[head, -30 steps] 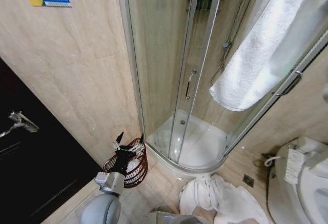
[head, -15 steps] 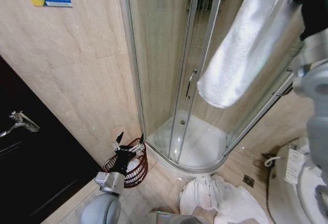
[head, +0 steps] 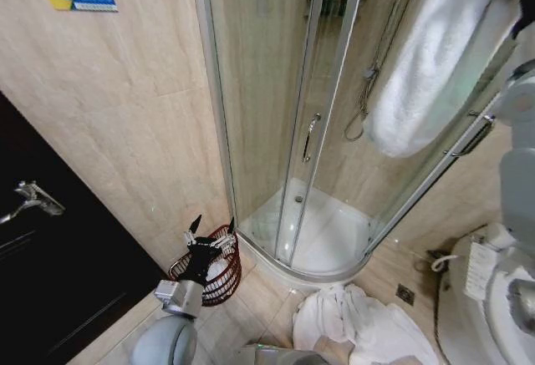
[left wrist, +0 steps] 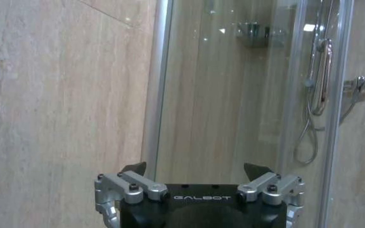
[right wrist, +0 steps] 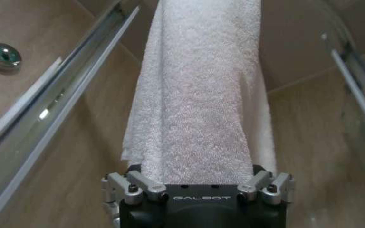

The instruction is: Discard the used towel into the hamper.

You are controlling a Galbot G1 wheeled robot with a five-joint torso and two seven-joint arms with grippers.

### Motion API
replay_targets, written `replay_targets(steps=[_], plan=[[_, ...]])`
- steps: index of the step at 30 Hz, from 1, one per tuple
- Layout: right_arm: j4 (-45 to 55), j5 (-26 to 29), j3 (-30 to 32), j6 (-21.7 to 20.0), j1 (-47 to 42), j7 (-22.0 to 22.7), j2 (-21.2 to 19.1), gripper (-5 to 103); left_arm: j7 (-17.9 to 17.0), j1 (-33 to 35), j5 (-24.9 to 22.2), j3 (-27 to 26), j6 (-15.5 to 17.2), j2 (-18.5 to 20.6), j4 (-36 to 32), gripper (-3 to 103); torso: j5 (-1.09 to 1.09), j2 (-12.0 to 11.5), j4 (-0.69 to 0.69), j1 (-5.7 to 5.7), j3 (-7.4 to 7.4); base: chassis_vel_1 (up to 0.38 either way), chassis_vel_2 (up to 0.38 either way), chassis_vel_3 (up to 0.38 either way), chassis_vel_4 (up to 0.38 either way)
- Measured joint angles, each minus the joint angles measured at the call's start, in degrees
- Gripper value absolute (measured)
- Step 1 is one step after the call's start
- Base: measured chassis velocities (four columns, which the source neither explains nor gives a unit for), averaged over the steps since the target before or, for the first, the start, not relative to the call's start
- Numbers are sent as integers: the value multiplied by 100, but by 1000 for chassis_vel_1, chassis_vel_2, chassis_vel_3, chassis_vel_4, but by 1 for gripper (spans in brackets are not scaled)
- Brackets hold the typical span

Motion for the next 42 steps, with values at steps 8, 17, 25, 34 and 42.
replay_targets(steps=[8,17,25,34,42], plan=[[0,85,-27,37,35,-106,0,71,0,0,0,0,0,0,0,100,0,0,-2,0,0,0,0,0,0],[139,280,85,59,-87,-129,-45,47,0,0,0,0,0,0,0,100,2,1,-2,0,0,0,0,0,0],[349,523,245,147,-248,-216,-158,27,0,0,0,0,0,0,0,100,1,1,-1,0,0,0,0,0,0],[572,701,526,253,-481,-237,-362,11,0,0,0,0,0,0,0,100,0,1,-1,0,0,0,0,0,0],[938,785,982,711,-1154,-227,-616,11,0,0,0,0,0,0,0,100,-1,1,-1,0,-1,0,0,0,0]])
